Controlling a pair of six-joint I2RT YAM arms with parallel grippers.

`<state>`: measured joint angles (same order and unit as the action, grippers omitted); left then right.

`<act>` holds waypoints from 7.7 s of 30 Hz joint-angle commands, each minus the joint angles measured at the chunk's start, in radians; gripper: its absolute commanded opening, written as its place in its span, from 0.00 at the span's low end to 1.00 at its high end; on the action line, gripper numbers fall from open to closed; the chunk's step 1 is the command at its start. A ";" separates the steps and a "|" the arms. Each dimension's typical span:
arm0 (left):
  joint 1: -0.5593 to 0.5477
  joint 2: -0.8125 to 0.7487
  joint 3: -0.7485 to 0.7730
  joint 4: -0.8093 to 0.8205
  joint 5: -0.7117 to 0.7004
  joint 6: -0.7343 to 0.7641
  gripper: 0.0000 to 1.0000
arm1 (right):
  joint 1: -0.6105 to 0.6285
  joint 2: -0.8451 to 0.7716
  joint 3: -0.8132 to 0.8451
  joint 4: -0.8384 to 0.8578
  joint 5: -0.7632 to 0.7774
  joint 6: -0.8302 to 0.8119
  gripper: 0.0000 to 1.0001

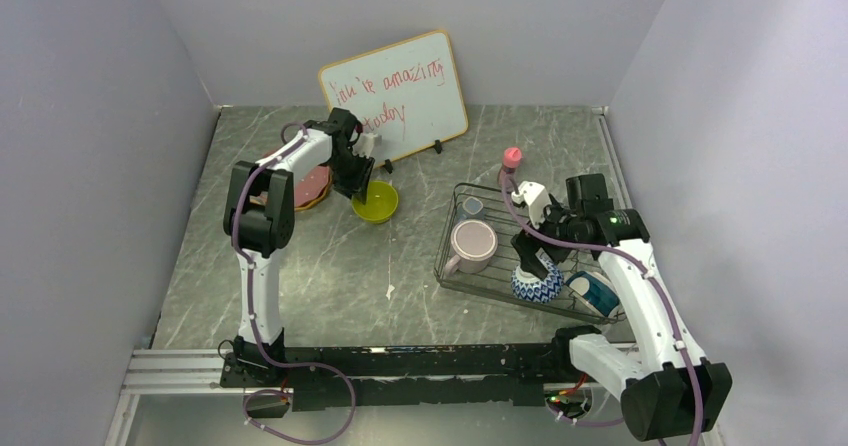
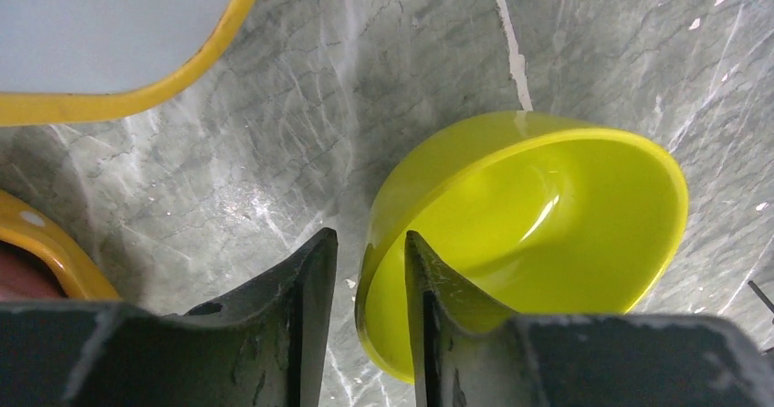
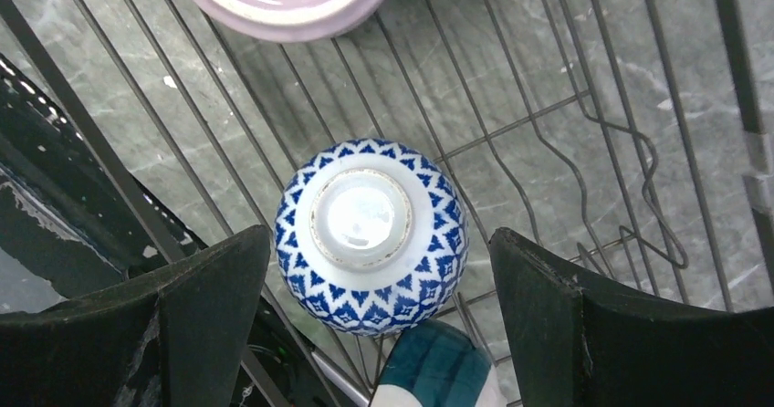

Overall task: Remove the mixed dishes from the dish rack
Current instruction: Place the bowl at the center of the board, then pick up the bowl from the dish rack, then place the bowl at the center of the board.

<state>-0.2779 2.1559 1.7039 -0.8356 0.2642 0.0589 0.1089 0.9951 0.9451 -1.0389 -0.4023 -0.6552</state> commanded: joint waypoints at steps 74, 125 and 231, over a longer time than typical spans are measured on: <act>0.020 -0.272 0.009 -0.013 0.094 0.017 0.79 | 0.052 0.093 0.145 0.149 -0.018 0.181 0.00; -0.274 -0.206 -0.416 1.598 0.925 -1.345 0.79 | 0.048 0.017 0.050 0.693 -0.341 0.580 0.00; -0.371 -0.221 -0.139 0.048 -0.447 0.335 0.08 | -0.063 -0.182 -0.089 0.631 -0.314 0.255 0.86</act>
<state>-0.6434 1.9423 1.5528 -0.7834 -0.1490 0.3885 0.0490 0.8227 0.8291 -0.4187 -0.7166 -0.3828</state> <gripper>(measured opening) 0.127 0.862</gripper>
